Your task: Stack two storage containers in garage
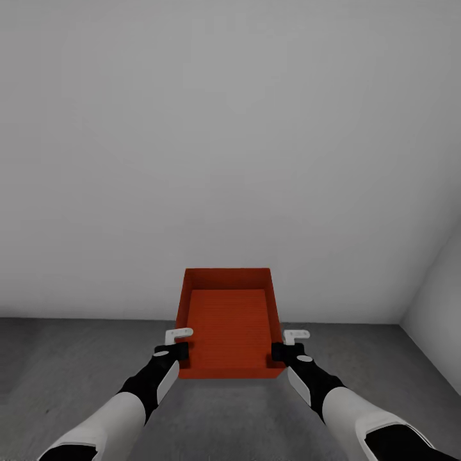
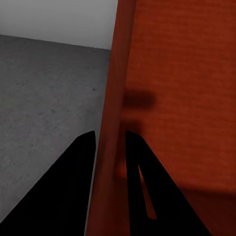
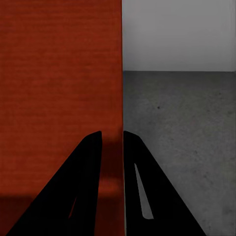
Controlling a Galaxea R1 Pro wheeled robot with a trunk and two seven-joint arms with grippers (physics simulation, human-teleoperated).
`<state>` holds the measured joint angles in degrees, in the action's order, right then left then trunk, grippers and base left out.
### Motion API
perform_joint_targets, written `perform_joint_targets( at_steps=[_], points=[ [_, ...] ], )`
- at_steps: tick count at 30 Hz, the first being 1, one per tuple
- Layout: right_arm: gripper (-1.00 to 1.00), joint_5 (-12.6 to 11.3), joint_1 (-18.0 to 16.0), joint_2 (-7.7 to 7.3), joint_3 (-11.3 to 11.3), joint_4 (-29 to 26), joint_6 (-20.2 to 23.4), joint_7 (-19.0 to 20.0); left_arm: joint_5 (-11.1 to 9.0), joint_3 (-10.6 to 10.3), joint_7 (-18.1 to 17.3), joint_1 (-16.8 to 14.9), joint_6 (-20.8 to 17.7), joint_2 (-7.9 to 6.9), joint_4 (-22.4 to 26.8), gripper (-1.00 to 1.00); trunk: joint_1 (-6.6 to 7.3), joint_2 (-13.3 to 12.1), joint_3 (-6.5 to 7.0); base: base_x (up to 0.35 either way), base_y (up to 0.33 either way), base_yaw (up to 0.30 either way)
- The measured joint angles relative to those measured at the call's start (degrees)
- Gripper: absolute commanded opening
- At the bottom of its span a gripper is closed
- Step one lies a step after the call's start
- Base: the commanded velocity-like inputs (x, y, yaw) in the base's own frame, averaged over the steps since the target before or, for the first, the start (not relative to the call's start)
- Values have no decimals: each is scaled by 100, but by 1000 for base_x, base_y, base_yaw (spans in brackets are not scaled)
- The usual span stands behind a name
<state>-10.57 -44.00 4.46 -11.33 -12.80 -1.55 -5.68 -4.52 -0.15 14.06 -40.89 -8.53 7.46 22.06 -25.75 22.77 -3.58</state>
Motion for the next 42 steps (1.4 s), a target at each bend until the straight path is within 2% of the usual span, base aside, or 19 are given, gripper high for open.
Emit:
perform_joint_targets(
  at_steps=[42],
  points=[
    [-100,0,0,0,0,0,0,0,0,0,0,0,0,0,0,-100,0,1,-387,0,0,0]
  ],
)
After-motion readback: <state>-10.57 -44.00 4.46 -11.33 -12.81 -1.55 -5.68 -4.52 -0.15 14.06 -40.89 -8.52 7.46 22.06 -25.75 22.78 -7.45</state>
